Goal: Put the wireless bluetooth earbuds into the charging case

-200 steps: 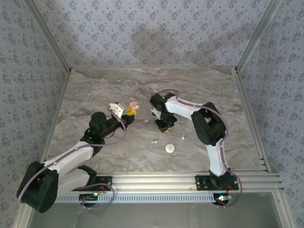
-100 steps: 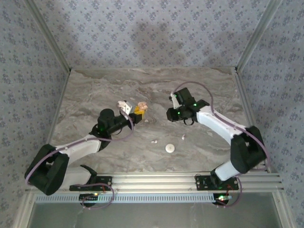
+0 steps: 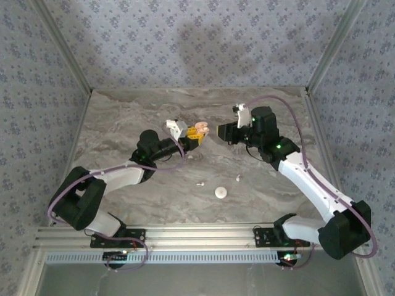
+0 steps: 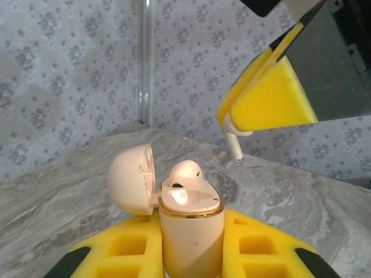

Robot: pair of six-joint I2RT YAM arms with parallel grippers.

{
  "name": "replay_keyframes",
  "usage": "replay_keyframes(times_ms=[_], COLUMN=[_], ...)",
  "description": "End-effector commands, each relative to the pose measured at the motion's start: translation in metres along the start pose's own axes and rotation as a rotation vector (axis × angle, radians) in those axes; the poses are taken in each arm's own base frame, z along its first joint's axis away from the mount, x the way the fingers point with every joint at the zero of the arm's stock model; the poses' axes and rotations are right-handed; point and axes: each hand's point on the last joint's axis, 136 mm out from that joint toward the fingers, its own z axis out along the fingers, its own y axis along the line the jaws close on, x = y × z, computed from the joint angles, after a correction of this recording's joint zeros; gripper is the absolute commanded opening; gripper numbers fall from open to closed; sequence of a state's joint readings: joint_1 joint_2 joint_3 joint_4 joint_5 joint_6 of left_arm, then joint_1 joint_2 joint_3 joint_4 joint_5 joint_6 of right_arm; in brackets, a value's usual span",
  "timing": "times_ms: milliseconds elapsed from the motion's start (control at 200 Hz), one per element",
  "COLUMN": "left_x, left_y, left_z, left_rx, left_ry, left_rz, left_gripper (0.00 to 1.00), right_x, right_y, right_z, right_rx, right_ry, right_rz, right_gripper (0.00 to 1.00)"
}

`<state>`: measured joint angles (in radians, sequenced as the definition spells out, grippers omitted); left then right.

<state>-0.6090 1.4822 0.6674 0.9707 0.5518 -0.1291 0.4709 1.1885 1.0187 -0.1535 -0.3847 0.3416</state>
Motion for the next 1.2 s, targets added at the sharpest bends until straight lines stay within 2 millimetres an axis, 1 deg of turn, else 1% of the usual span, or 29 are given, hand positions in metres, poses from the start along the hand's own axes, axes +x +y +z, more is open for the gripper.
replay_keyframes(times_ms=[0,110,175,305,460,650,1009,1194], left_x=[-0.03,-0.033,-0.034,-0.036,-0.044,-0.051,-0.06,-0.065], left_y=[-0.018,-0.022,-0.025,-0.029,-0.028,-0.026,-0.023,-0.024], left_z=[0.006,0.008,0.009,0.011,0.011,0.009,0.009,0.009], left_rx=[0.1,0.122,0.128,0.132,0.117,0.096,0.08,0.078], left_ry=[-0.089,-0.098,-0.099,-0.109,-0.134,-0.16,-0.193,-0.21], left_rz=[0.061,0.093,0.116,0.142,0.154,0.139,0.118,0.108], left_gripper=[0.11,0.11,0.11,0.11,0.11,0.11,0.11,0.11], right_x=[-0.031,-0.042,-0.045,-0.047,-0.048,-0.042,-0.033,-0.03], right_y=[0.031,0.044,0.049,0.063,0.071,0.072,0.072,0.068], right_z=[-0.018,-0.024,-0.025,-0.02,-0.014,-0.005,0.0,0.003], right_rx=[-0.113,-0.137,-0.146,-0.187,-0.221,-0.238,-0.26,-0.25], right_ry=[-0.11,-0.146,-0.154,-0.169,-0.185,-0.175,-0.161,-0.164], right_rz=[-0.047,-0.076,-0.092,-0.12,-0.136,-0.125,-0.106,-0.097], right_gripper=[0.25,0.25,0.25,0.26,0.26,0.26,0.26,0.26])
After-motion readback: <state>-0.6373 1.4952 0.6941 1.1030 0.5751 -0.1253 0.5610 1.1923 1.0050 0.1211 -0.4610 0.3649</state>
